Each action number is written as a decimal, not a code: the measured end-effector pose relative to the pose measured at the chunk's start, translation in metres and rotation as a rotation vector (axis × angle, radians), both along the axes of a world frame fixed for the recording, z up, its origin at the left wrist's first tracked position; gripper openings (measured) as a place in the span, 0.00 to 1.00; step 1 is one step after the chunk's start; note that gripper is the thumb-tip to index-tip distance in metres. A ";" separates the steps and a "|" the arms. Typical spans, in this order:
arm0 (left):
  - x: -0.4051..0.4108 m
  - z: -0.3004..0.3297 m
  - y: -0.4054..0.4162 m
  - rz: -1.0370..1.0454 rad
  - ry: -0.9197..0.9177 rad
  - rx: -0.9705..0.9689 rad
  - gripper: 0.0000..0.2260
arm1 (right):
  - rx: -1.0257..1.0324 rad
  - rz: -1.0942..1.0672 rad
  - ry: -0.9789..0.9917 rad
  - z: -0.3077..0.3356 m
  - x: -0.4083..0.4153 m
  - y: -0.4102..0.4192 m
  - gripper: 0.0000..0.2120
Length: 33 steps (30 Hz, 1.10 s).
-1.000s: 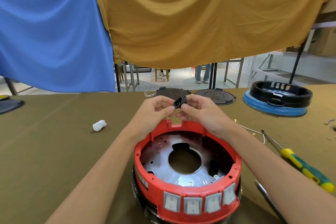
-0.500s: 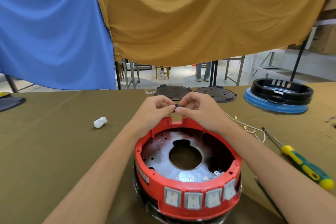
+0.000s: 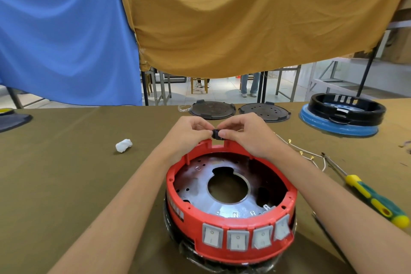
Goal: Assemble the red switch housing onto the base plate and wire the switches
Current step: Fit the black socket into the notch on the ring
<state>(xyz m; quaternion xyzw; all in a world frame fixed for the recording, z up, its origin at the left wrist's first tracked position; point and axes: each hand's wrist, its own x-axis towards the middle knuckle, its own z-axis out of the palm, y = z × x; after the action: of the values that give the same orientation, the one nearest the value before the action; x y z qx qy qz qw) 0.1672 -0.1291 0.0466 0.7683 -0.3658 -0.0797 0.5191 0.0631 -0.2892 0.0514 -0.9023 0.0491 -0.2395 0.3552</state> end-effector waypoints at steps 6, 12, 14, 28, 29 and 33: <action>0.001 0.001 0.000 0.025 0.073 0.018 0.05 | -0.047 0.035 0.039 0.002 -0.002 0.002 0.09; 0.000 0.002 0.000 0.030 0.072 0.032 0.05 | -0.073 0.034 0.029 0.002 -0.001 0.001 0.08; -0.001 0.003 0.000 0.031 0.068 0.041 0.05 | -0.109 0.024 0.020 0.002 0.000 0.001 0.08; -0.001 0.004 0.001 0.034 0.319 -0.048 0.04 | -0.199 -0.008 -0.034 0.000 0.001 -0.001 0.07; -0.001 0.004 0.001 0.035 0.319 -0.044 0.04 | -0.205 0.001 -0.027 0.000 0.001 0.000 0.07; -0.001 0.004 0.001 0.032 0.292 -0.019 0.04 | -0.220 0.011 -0.015 0.001 0.001 0.000 0.08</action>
<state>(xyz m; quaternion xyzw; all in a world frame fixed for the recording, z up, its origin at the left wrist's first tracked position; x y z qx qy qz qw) 0.1659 -0.1280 0.0503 0.7495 -0.2747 -0.1789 0.5752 0.0642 -0.2890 0.0520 -0.9343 0.0147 -0.2483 0.2556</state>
